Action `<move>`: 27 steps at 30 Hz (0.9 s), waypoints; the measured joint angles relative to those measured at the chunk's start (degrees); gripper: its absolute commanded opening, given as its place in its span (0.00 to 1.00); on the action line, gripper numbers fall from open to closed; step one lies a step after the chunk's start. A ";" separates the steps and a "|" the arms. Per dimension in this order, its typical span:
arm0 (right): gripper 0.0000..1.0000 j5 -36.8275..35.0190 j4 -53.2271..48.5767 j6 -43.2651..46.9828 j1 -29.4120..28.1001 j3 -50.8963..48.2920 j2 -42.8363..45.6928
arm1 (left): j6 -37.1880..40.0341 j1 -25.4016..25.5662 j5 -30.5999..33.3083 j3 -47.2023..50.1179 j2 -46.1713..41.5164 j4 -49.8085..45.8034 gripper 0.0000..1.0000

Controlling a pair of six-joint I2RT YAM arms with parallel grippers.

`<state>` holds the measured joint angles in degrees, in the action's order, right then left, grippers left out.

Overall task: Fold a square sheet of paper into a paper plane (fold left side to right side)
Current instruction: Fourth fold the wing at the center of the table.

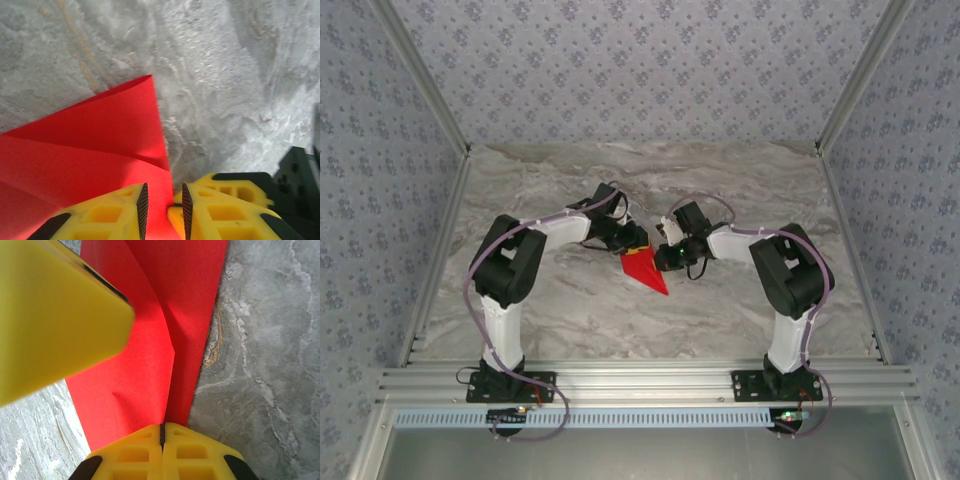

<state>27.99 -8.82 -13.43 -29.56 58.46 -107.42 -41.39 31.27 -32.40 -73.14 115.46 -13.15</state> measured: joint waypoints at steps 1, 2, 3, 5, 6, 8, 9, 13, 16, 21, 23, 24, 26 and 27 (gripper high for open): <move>0.02 0.02 0.00 0.02 0.00 0.00 0.00 | 0.02 0.00 -0.07 0.00 0.57 -0.22 0.26; 0.02 0.00 0.00 0.04 0.00 0.00 0.00 | 0.04 0.00 -0.09 0.00 0.94 -0.37 0.26; 0.03 0.00 0.00 0.17 0.00 0.00 0.00 | 0.04 0.00 -0.11 0.00 1.27 -0.44 0.26; 0.03 -0.02 -0.11 0.26 -0.04 0.11 0.00 | 0.09 0.00 -0.09 0.00 1.46 -0.39 0.26; 0.04 -0.17 -0.22 0.39 -0.11 0.17 0.00 | 0.15 0.00 -0.09 0.02 1.51 -0.37 0.26; 0.05 -0.24 -0.44 0.39 -0.17 0.31 0.00 | 0.26 0.00 -0.02 0.13 1.62 -0.26 0.26; 0.06 -0.26 -0.46 0.39 -0.22 0.33 0.00 | 0.28 0.00 0.11 0.31 1.66 -0.15 0.26; 0.16 -0.92 -1.57 0.33 -0.35 0.87 0.15 | 0.42 -0.02 0.04 1.20 1.64 1.18 0.26; 0.27 -2.27 -3.63 0.31 -0.44 0.94 1.92 | 0.39 -0.02 -0.13 1.77 1.53 2.14 0.25; 0.30 -3.30 -6.75 0.61 -0.31 0.94 7.76 | 0.39 -0.07 -0.13 2.51 1.22 3.26 0.25; 0.27 -2.16 -6.75 0.55 -0.33 0.61 9.86 | 0.39 -0.07 -0.17 2.69 1.20 3.50 0.25; 0.26 -0.98 -6.45 0.37 -0.39 0.15 10.64 | 0.37 -0.07 -0.17 2.71 1.20 3.56 0.25; 0.23 1.64 -5.68 -0.35 -0.70 -0.92 11.13 | 0.39 -0.07 -0.15 2.75 1.16 3.63 0.25; 0.23 3.15 -5.03 -0.85 -1.01 -1.68 11.04 | 0.37 -0.07 -0.15 2.82 1.14 3.72 0.25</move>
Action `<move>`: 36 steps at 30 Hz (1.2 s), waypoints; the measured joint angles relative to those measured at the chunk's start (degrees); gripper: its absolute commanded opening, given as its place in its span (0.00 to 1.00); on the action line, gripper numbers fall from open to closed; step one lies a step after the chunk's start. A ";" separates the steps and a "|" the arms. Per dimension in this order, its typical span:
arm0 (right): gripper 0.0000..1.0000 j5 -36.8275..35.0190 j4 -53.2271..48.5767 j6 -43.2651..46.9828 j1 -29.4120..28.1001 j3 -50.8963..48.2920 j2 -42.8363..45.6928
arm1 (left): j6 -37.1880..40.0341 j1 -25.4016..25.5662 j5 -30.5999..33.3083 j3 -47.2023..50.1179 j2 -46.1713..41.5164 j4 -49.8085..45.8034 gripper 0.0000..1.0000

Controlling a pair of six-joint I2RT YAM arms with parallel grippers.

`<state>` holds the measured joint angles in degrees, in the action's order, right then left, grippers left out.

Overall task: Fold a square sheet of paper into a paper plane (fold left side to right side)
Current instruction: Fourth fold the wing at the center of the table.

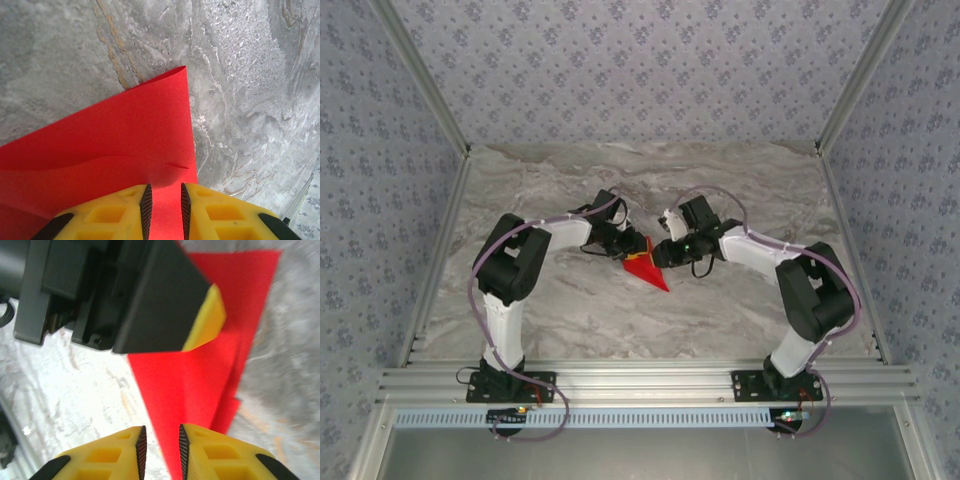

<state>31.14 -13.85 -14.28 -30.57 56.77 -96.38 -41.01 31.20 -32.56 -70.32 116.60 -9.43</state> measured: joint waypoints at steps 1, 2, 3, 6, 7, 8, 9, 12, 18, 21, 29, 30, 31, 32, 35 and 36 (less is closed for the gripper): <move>0.23 1.36 0.42 -0.46 -0.37 -0.76 -0.33 | 0.02 0.00 0.00 0.00 -0.02 0.02 0.25; 0.22 2.27 0.59 -0.92 -0.70 -1.20 -0.74 | 0.02 0.00 0.00 0.00 -0.02 0.02 0.25; 0.22 3.19 0.79 -1.31 -1.07 -1.51 -1.51 | 0.02 0.00 0.02 0.02 -0.02 0.02 0.25; 0.22 4.74 1.36 -1.95 -1.77 -1.73 -3.87 | 0.02 0.00 0.02 0.04 -0.02 0.04 0.25; 0.22 4.94 1.53 -2.05 -1.81 -1.73 -4.35 | 0.02 0.00 0.02 0.04 -0.02 0.07 0.25; 0.22 5.11 1.79 -2.27 -1.84 -1.73 -4.92 | 0.02 0.00 0.02 0.07 -0.02 0.04 0.25; 0.22 5.27 2.01 -2.47 -1.84 -1.73 -5.40 | 0.02 0.00 0.02 0.07 -0.02 0.04 0.25; 0.22 5.33 2.19 -2.69 -1.84 -1.75 -6.32 | 0.02 0.00 0.02 0.15 -0.04 0.17 0.24; 0.22 5.31 2.82 -2.69 -1.84 -2.23 -6.78 | 0.02 0.00 0.04 0.22 -0.09 0.20 0.24; 0.22 5.31 2.97 -2.69 -1.84 -2.75 -6.82 | 0.02 0.00 0.04 0.22 -0.13 0.20 0.24; 0.21 5.09 3.41 -2.69 -1.81 -3.45 -6.86 | 0.04 0.00 0.07 0.28 -0.13 0.24 0.24; 0.21 5.09 3.48 -2.69 -1.84 -3.56 -6.91 | 0.02 0.00 0.07 0.28 -0.13 0.24 0.24; 0.21 5.11 3.61 -2.69 -1.84 -3.69 -6.91 | 0.04 0.00 0.07 0.28 -0.13 0.24 0.24; 0.21 5.11 3.74 -2.69 -1.84 -3.85 -6.91 | 0.02 0.00 0.07 0.28 -0.13 0.24 0.24; 0.21 5.11 4.24 -2.69 -1.84 -4.46 -6.91 | 0.04 0.00 0.04 0.28 -0.13 0.24 0.24; 0.21 5.11 4.33 -2.69 -1.84 -4.66 -6.93 | 0.04 0.00 0.04 0.28 -0.13 0.22 0.24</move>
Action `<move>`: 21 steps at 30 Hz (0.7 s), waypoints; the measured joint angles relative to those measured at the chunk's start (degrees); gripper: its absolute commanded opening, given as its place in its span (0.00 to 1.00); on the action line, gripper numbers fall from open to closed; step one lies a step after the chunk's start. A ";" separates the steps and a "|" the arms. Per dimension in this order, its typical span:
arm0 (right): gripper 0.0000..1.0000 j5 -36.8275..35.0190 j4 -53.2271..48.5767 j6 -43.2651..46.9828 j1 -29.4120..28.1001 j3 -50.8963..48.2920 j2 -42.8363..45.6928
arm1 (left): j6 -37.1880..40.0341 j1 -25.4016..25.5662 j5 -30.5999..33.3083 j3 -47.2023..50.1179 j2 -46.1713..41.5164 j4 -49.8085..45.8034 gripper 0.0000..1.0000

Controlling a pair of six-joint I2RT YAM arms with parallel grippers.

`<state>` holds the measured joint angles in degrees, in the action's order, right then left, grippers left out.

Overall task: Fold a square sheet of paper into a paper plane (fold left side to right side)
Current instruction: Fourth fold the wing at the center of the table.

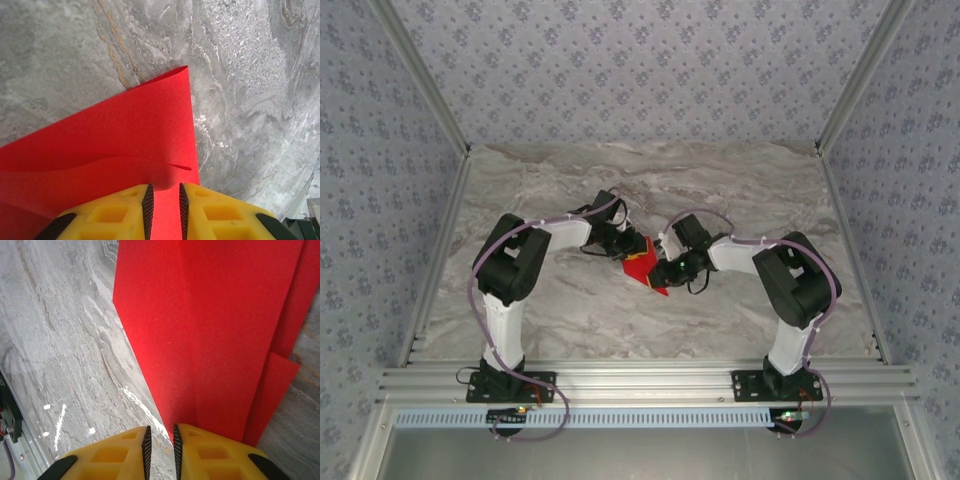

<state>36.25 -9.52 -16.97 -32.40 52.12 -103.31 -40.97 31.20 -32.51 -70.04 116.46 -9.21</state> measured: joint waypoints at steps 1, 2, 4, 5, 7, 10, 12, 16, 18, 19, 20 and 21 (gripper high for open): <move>0.21 0.00 0.24 0.00 0.00 -0.20 0.02 | -0.02 0.02 0.00 0.00 0.00 0.02 0.24; 0.20 0.02 0.44 0.00 0.00 -0.35 0.02 | -0.02 0.04 -0.02 0.02 0.00 0.02 0.24; 0.19 0.02 0.85 0.00 0.02 -0.68 0.02 | -0.02 0.04 -0.02 0.02 0.00 0.00 0.23; 0.19 0.02 0.98 0.00 0.02 -0.79 0.02 | 0.00 0.04 0.00 0.02 0.00 0.00 0.23; 0.17 0.04 1.44 0.00 0.13 -1.16 0.02 | 0.00 0.04 0.00 0.02 0.00 0.00 0.23; 0.14 0.04 2.38 -0.04 0.17 -2.10 0.44 | -0.02 0.04 -0.02 0.07 0.00 0.00 0.23; 0.13 0.04 3.04 -0.13 0.17 -3.04 0.90 | -0.02 0.04 -0.15 0.15 0.00 0.00 0.23; 0.11 0.13 4.26 -0.20 0.17 -5.11 2.14 | -0.04 0.07 -1.11 0.48 0.00 0.02 0.22; 0.11 0.15 4.52 -0.22 0.17 -6.10 2.82 | -0.04 0.09 -1.38 0.52 0.00 0.00 0.22; 0.11 0.17 4.66 -0.22 0.17 -6.58 3.21 | -0.04 0.09 -1.49 0.59 0.00 0.00 0.22; 0.11 0.15 4.70 -0.24 0.17 -7.02 3.56 | -0.04 0.09 -1.60 0.63 0.00 0.02 0.22; 0.11 0.17 4.68 -0.28 0.17 -7.56 4.00 | -0.04 0.09 -1.75 0.66 0.00 0.00 0.22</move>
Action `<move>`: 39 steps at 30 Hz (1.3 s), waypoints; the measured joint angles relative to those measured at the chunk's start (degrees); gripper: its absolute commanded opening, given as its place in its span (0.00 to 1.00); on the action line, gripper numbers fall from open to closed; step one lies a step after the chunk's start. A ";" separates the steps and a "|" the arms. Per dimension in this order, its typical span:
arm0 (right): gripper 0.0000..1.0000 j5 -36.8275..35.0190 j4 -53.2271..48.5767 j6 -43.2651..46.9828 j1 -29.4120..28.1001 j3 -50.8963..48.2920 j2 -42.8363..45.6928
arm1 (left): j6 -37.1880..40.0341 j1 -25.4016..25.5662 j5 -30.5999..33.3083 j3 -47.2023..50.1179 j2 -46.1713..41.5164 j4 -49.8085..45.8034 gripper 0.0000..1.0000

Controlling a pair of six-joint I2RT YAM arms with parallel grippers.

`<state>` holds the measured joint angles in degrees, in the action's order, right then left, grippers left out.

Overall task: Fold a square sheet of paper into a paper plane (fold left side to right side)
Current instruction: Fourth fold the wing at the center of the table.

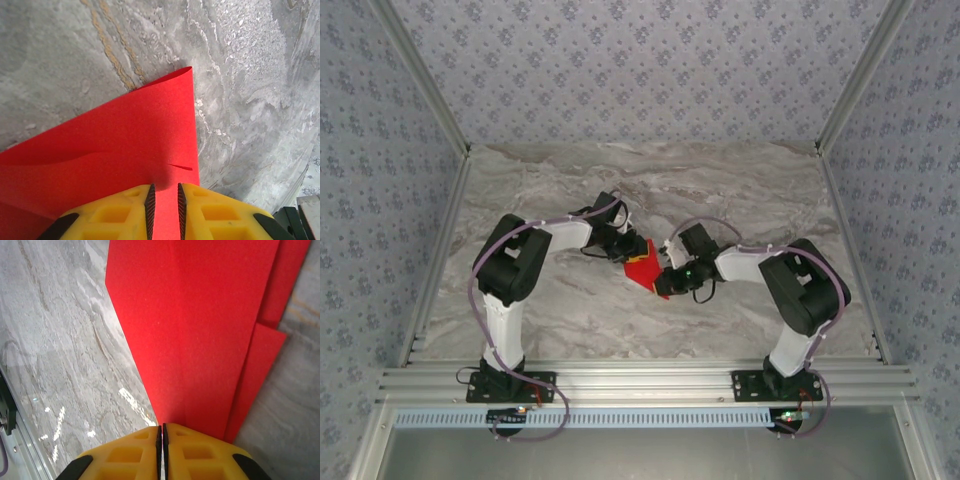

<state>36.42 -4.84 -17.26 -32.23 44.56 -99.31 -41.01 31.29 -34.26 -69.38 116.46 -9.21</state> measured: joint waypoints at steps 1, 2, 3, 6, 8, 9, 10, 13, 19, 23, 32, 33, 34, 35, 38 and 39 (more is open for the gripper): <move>0.11 0.00 0.00 -0.11 0.00 -0.42 0.37 | 0.00 0.00 -0.07 0.09 0.00 0.02 0.22; 0.11 0.00 -0.11 -0.13 0.00 -0.81 0.74 | 0.00 0.00 -0.11 0.11 0.00 0.07 0.22; 0.11 0.02 -0.22 -0.13 -0.02 -1.07 1.01 | 0.00 0.00 -0.22 0.13 -0.02 0.07 0.22; 0.11 0.02 -0.74 -0.13 -0.02 -1.57 1.51 | 0.00 0.00 -0.44 0.20 -0.02 0.09 0.22; 0.11 0.02 -1.01 -0.13 -0.02 -1.68 1.66 | 0.00 0.00 -0.44 0.24 -0.07 0.09 0.21; 0.11 0.02 -1.18 -0.13 -0.02 -1.75 1.79 | 0.00 0.00 -0.46 0.24 -0.07 0.09 0.22; 0.11 0.00 -1.31 -0.13 -0.02 -1.99 2.01 | 0.00 0.00 -0.46 0.24 -0.07 0.09 0.21; 0.10 0.00 -2.54 -0.13 -0.02 -2.47 2.73 | 0.02 0.00 -0.46 0.31 -0.09 0.13 0.21; 0.10 -0.02 -9.49 -0.13 0.52 -3.61 6.01 | 0.00 0.00 -0.48 0.35 -0.11 0.20 0.21; 0.00 0.52 -13.40 -0.42 1.75 -3.69 10.54 | 0.00 0.00 -0.46 0.35 -0.11 0.20 0.21; 0.00 2.86 -10.80 -4.61 2.73 2.32 8.24 | 0.00 0.02 -0.42 0.35 -0.15 0.20 0.21; 0.00 2.62 -10.21 -5.09 2.73 3.08 6.91 | 0.00 0.02 -0.42 0.35 -0.15 0.20 0.21; 0.00 2.32 -9.68 -5.60 2.73 3.72 5.64 | 0.00 0.04 -0.42 0.35 -0.15 0.20 0.21; 0.00 1.99 -9.16 -6.08 2.73 4.26 4.28 | 0.00 0.09 -0.39 0.35 -0.17 0.20 0.21; 0.00 1.11 -8.61 -6.97 2.69 5.25 0.96 | 0.00 0.13 -0.24 0.35 -0.22 0.17 0.21; 0.00 0.76 -8.61 -7.17 2.62 5.38 0.20 | 0.00 0.15 -0.24 0.35 -0.22 0.17 0.22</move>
<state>37.19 -13.45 -24.43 -29.61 49.93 -99.11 -41.01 31.44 -34.50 -69.04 116.25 -9.04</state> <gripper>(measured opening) 0.026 0.216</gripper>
